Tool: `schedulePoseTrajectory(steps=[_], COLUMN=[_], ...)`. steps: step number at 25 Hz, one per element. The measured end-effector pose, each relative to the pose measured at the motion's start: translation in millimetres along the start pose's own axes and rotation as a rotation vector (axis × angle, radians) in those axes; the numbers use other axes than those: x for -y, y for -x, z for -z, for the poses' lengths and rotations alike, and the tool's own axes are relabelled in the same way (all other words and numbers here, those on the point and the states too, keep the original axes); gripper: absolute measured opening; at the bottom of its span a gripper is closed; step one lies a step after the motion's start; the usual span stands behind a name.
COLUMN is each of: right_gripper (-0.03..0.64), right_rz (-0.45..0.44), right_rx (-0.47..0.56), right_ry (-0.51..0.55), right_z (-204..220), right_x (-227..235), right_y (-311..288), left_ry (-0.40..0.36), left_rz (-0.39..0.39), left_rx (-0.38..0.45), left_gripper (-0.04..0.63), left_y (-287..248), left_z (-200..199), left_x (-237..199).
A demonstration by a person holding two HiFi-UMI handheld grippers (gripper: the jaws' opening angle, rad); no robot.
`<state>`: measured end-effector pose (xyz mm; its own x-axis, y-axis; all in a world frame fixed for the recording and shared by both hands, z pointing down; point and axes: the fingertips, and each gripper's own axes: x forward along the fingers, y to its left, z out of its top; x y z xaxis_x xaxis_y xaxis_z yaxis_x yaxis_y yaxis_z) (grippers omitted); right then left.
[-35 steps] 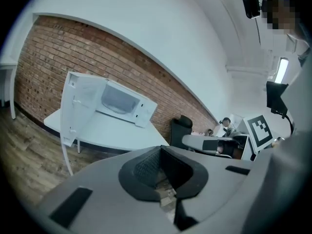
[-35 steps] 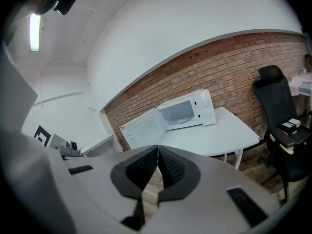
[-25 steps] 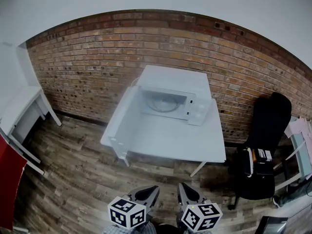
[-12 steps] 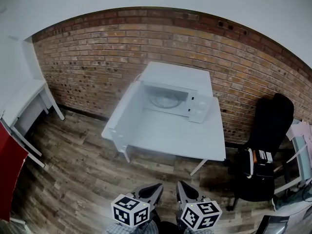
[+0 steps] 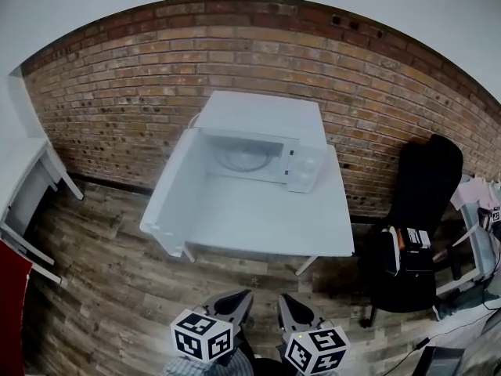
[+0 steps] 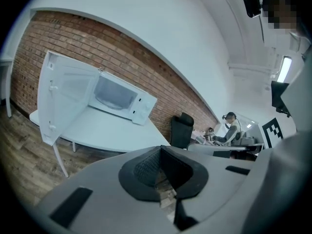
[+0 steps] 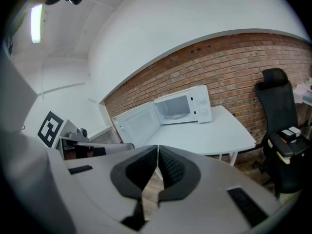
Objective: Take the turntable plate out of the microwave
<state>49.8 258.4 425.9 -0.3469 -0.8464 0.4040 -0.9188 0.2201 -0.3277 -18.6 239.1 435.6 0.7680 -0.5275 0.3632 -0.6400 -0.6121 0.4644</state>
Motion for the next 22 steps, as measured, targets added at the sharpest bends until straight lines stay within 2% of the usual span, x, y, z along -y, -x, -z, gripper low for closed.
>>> schedulePoseTrajectory(steps=[10, 15, 22], right_gripper=[0.018, 0.019, 0.020], right_rz=[0.041, 0.044, 0.035], right_rx=[0.002, -0.011, -0.057], right_ry=[-0.045, -0.055, -0.075], right_z=[-62.0, -92.1, -105.4], right_x=[27.5, 24.8, 15.7], right_y=[-120.7, -179.1, -237.9], left_ry=[-0.021, -0.023, -0.004], left_rz=[0.026, 0.056, 0.070], left_rx=[-0.065, -0.083, -0.105], left_gripper=[0.009, 0.009, 0.009], left_y=[-65.6, -87.7, -106.2], left_z=[-73.0, -111.4, -138.3], left_x=[-93.7, -131.7, -176.4])
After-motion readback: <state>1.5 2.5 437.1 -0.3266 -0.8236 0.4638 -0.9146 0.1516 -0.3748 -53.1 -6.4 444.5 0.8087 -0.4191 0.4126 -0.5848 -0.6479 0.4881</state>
